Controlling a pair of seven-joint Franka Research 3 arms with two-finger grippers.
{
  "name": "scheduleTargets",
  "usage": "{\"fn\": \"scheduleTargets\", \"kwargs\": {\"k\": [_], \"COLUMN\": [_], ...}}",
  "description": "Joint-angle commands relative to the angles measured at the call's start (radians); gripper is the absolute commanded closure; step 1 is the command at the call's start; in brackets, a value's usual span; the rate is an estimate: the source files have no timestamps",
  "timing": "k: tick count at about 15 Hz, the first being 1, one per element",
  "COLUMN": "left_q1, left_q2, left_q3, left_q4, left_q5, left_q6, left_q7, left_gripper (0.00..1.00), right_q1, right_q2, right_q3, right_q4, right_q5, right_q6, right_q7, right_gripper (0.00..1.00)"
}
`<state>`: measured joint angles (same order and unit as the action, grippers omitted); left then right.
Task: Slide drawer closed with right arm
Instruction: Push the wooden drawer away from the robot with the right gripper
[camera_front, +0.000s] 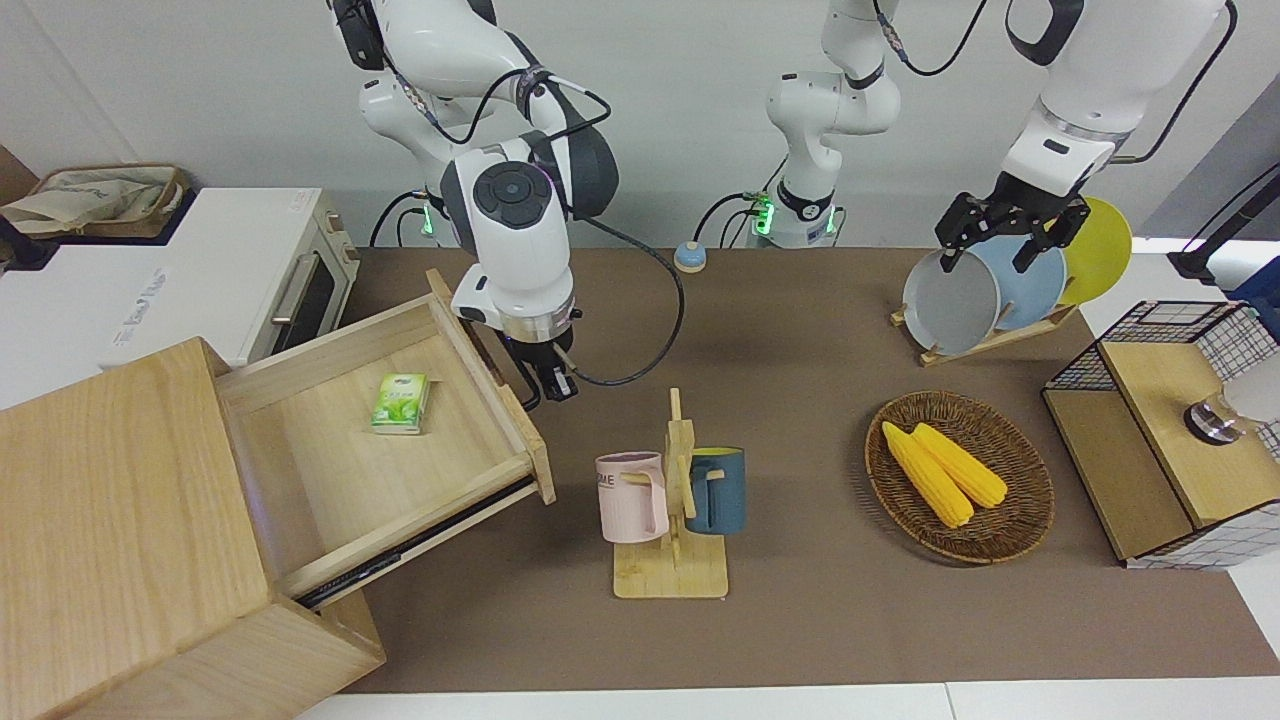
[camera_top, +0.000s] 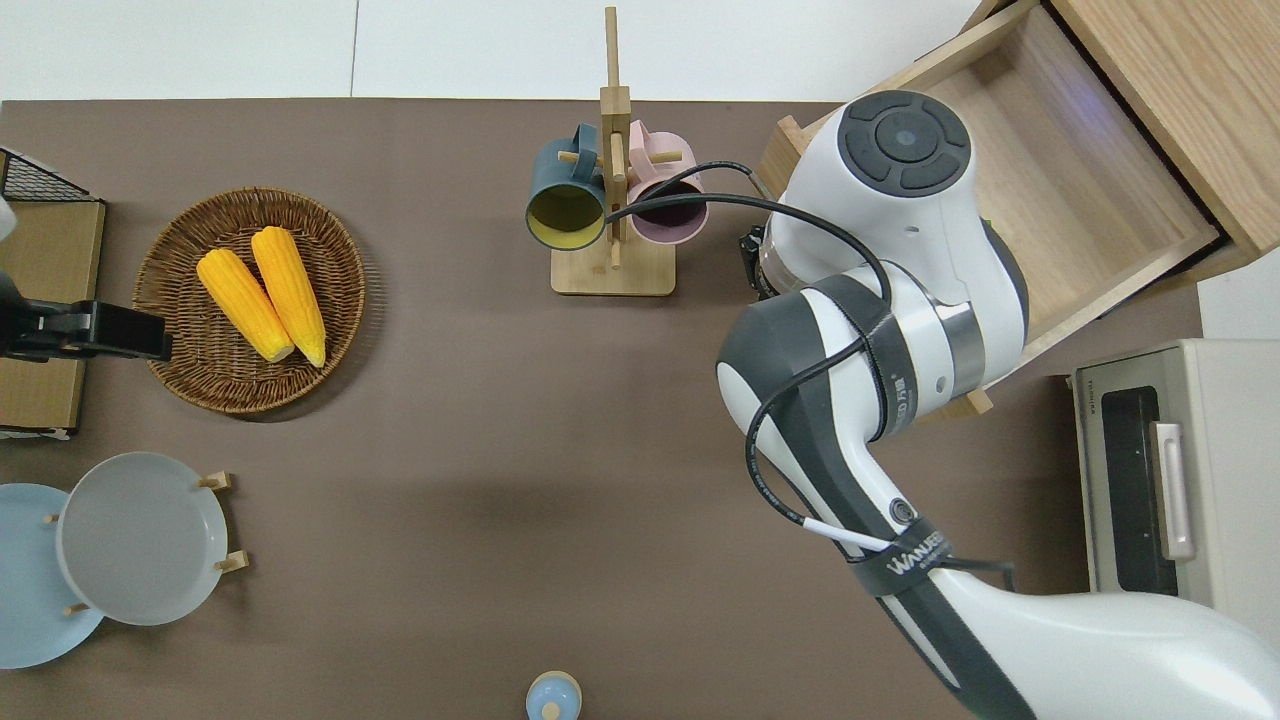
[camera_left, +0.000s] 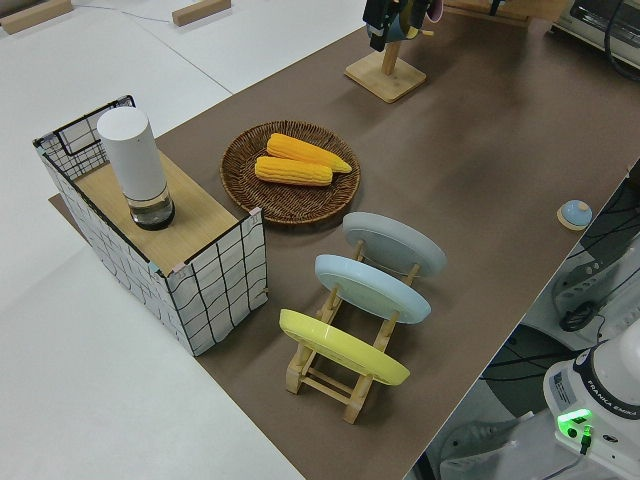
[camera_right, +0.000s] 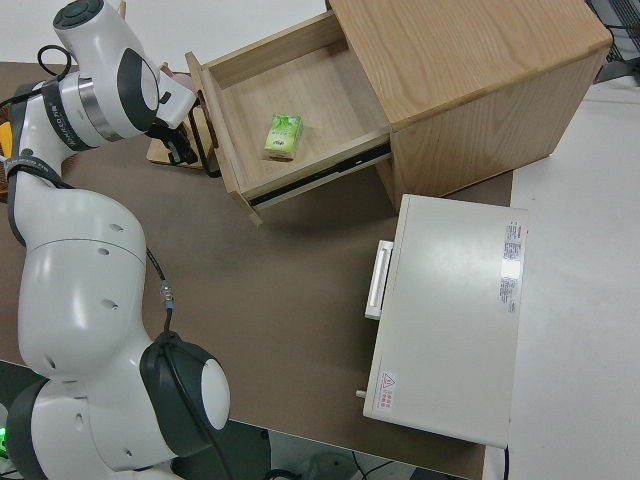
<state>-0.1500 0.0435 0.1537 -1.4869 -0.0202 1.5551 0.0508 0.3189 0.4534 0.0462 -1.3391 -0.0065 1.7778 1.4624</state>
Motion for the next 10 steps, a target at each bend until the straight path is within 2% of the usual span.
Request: {"fn": "scheduleTargets", "kwargs": {"k": [1, 8, 10], "left_q1": [-0.017, -0.017, -0.017], "left_q2": [0.013, 0.013, 0.013], "left_q3": [0.017, 0.017, 0.017], "left_q4": [0.020, 0.020, 0.020], "left_q5": [0.012, 0.012, 0.012], "left_q6": [0.000, 0.000, 0.000], "left_q7": [0.007, 0.007, 0.007], "left_gripper": [0.00, 0.00, 0.00], "right_q1": [-0.043, -0.103, -0.107], "right_q2": [0.001, 0.001, 0.004], "right_q3": [0.011, 0.011, 0.011], "right_q4": [-0.011, -0.009, -0.009], "right_q5": [-0.003, -0.004, -0.022], "right_q6": [0.048, 0.101, 0.152], "right_q7": [-0.016, -0.111, -0.111], "right_gripper": [1.000, 1.000, 1.000]}}
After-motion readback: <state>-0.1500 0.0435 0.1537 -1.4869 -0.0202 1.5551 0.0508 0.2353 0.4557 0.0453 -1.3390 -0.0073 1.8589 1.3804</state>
